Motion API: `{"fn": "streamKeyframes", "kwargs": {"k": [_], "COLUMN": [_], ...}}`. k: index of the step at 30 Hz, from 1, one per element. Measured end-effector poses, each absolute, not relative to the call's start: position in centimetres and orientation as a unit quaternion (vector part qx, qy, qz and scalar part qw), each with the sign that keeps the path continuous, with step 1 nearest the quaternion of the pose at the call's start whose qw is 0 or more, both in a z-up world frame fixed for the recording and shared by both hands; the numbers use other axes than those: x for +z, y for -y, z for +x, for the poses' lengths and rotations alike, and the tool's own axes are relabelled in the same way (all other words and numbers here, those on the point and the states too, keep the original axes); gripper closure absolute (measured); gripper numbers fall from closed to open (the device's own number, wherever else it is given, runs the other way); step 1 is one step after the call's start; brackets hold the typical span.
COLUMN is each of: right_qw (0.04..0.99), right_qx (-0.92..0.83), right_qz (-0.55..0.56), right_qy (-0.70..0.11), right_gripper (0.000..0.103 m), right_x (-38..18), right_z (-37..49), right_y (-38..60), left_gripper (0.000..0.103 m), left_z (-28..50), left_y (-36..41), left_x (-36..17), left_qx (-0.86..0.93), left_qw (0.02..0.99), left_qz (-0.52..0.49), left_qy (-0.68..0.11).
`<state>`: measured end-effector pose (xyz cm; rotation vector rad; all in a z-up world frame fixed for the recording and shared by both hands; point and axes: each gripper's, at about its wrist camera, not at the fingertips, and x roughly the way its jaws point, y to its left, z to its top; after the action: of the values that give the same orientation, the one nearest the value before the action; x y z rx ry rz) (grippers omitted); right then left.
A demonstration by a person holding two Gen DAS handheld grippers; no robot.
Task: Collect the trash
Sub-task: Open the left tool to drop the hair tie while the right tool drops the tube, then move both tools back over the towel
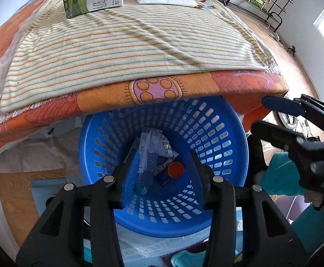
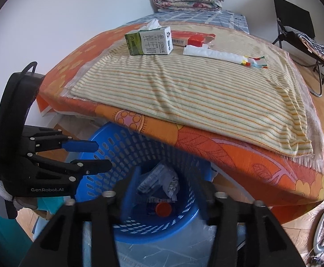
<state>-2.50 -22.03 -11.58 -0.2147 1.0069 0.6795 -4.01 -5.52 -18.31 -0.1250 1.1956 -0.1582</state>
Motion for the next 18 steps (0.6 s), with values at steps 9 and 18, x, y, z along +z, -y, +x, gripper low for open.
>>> {"fn": "streamKeyframes", "kwargs": {"k": [9, 18], "right_qw": [0.818, 0.82], "right_qx": [0.308, 0.307], "right_qz": [-0.089, -0.079], "right_qy": [-0.478, -0.476], "right_gripper": [0.019, 0.017], "right_x": [-11.7, -11.3], "right_z": [-1.9, -1.5], "right_y": [22.3, 22.4], "left_gripper": [0.047, 0.042], "left_z": [-3.6, -1.6], "left_y": [4.8, 2.5], "left_x": [-18.5, -16.3], "left_qx": [-0.07, -0.058], "left_qw": [0.818, 0.827], "left_qz": [-0.07, -0.091], "left_qy": [-0.567, -0.552]}}
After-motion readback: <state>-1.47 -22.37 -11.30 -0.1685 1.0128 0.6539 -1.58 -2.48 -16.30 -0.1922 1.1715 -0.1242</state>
